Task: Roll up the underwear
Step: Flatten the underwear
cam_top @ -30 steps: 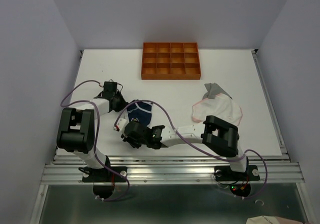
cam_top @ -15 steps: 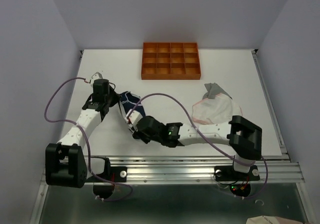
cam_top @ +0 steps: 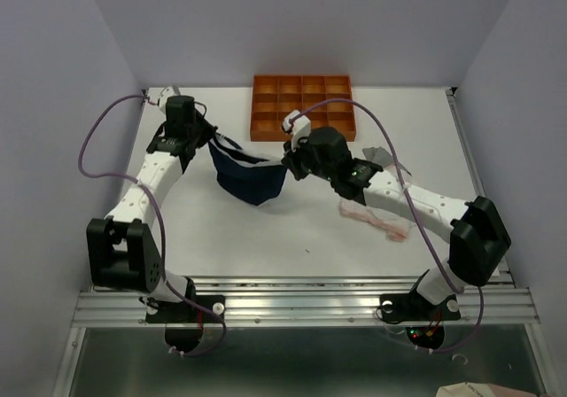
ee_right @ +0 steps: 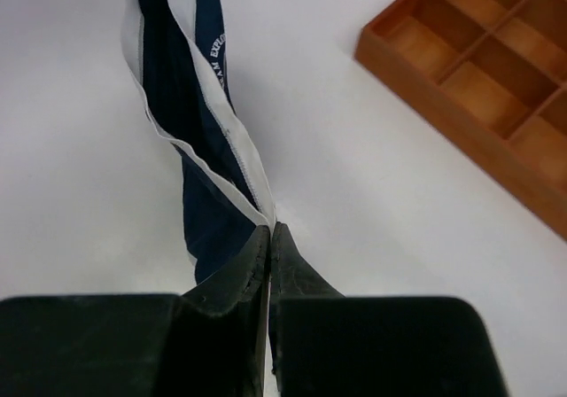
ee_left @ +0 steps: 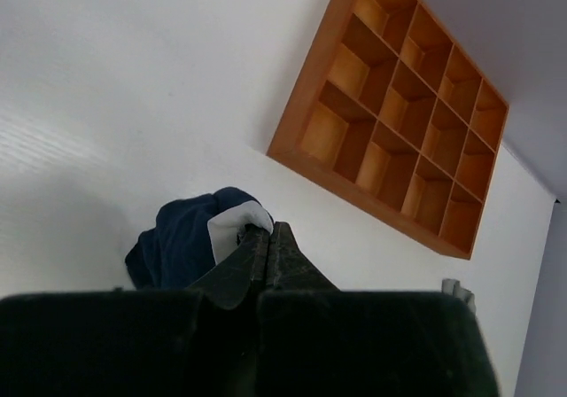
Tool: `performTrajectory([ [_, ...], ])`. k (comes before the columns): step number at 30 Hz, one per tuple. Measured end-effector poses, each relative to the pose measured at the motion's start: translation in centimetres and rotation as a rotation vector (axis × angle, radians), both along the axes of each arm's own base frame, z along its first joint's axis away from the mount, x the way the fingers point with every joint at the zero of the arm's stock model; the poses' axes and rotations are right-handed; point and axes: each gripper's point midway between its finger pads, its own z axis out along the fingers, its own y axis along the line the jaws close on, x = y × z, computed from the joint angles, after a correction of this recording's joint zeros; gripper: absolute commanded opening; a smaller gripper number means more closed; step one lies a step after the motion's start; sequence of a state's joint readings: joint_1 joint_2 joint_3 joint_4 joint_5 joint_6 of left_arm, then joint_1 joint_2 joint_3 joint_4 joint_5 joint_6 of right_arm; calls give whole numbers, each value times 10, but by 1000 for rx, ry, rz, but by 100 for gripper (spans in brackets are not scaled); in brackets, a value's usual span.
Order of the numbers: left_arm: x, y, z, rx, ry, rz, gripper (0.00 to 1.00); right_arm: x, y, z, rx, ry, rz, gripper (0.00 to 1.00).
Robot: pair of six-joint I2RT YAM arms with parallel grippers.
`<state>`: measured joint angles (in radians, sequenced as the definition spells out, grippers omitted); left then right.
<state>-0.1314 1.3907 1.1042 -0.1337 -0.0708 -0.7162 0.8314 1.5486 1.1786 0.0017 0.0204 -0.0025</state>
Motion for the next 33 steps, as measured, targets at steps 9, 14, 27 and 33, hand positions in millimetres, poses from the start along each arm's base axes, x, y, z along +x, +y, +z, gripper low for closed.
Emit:
performTrajectory([
  [9,91,-81,103,-58,-168,-208,0,81,-61,94,-75,-223,-159,1],
  [14,77,-94,126,-75,-238,-249,0,61,-71,124,-90,-273,-128,1],
  [27,-46,-12,-146,29,419,-74,99,-169,71,-129,-389,239,549,89],
  [33,-48,22,-86,55,274,48,99,-200,81,-104,-321,265,619,100],
])
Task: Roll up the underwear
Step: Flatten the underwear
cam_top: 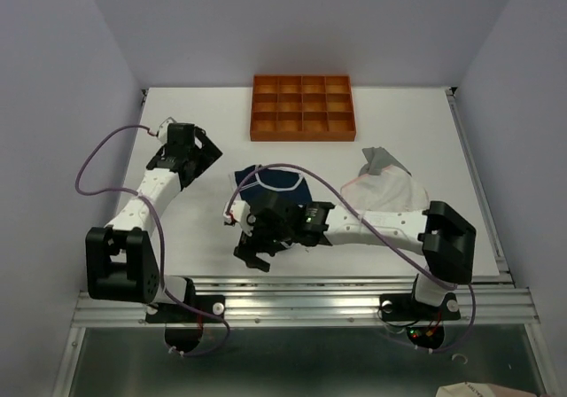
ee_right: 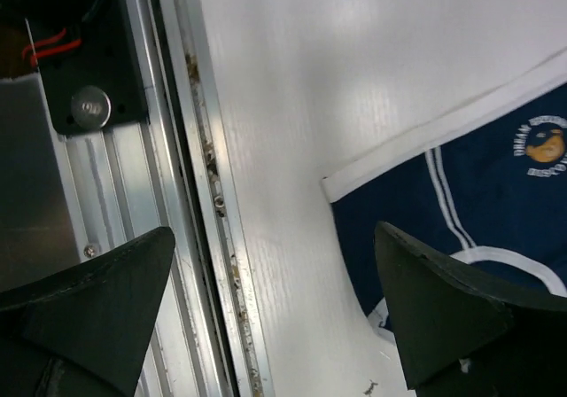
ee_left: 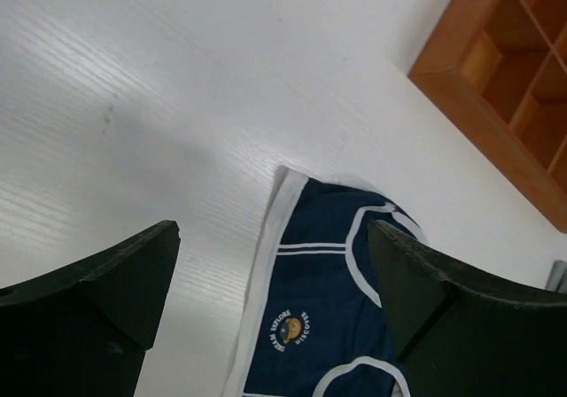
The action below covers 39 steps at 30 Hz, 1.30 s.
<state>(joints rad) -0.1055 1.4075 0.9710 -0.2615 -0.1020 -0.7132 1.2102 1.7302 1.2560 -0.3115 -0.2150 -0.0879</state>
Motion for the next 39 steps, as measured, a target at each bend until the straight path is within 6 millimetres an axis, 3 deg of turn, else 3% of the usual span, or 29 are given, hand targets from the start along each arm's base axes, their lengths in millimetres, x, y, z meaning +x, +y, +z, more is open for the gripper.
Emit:
performTrajectory([
  [4,0,-16,20,-25,-63,-47,99,26,-7,38,85,-23,-134,100],
  [8,-17,-56,7,-48,-33,-157,99,68,-35,50,141,25,-334,100],
  [11,-62,-87,-26,-75,54,-258,99,120,-93,38,137,82,-600,100],
  [13,-99,-99,-45,-97,123,-303,99,138,-133,23,118,106,-753,100],
  [15,-129,-109,-54,-118,162,-343,99,130,-152,10,96,137,-802,100],
  [18,-167,-125,-58,-170,198,-394,98,108,-161,-3,74,178,-819,100],
  [24,-209,-137,-71,-219,301,-419,83,94,-171,-23,46,251,-902,96],
  [26,-217,-138,-74,-224,328,-418,81,94,-169,-28,48,278,-927,94],
  [29,-224,-140,-77,-228,351,-415,72,94,-168,-41,32,311,-957,89],
  [34,-226,-138,-87,-216,392,-383,61,92,-167,-54,29,340,-977,70],
  [39,-223,-130,-99,-174,414,-317,56,97,-161,-60,47,354,-994,68],
])
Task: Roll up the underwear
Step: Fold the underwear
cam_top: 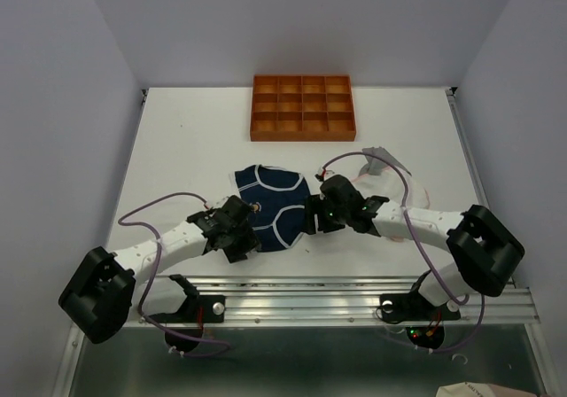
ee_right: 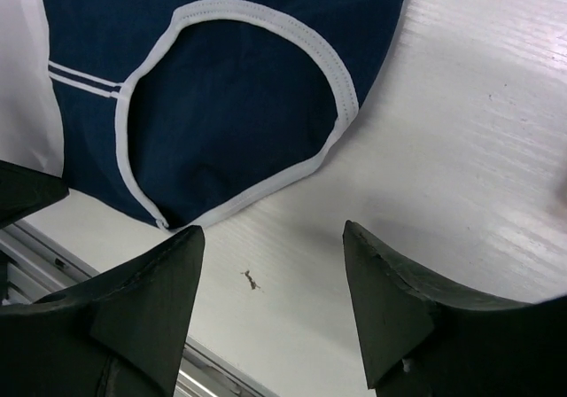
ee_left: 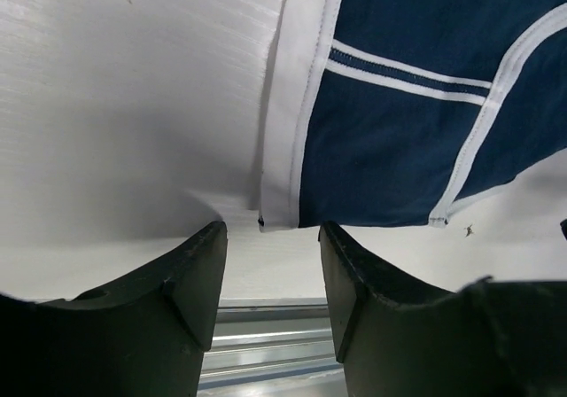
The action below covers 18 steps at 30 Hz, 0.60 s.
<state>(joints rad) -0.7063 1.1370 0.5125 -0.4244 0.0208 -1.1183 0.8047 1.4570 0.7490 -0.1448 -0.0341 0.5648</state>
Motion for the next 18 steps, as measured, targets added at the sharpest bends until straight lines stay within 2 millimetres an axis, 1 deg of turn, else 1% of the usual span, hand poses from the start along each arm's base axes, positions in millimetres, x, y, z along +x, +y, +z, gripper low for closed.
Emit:
performTrajectory([
  [1,0,1,-2,9,5,8,53,1,1,-2,1,4,-2,68],
  [3,4,1,-3,21,3,19,50,2,5,-6,14,6,-4,65],
  [6,6,0,-4,30,10,24,49,1,4,-13,6,20,-10,65],
  [8,7,-1,-4,30,12,24,45,2,4,-15,6,22,-18,64],
  [10,8,-3,-5,26,11,25,34,3,5,-15,11,20,-22,64],
  [11,9,-3,-5,27,10,23,19,4,6,-15,15,18,-23,62],
  [13,10,-4,-7,32,14,18,0,4,7,-18,20,17,-24,60],
  [18,14,-9,-8,29,17,2,0,8,13,-20,42,14,-27,57],
])
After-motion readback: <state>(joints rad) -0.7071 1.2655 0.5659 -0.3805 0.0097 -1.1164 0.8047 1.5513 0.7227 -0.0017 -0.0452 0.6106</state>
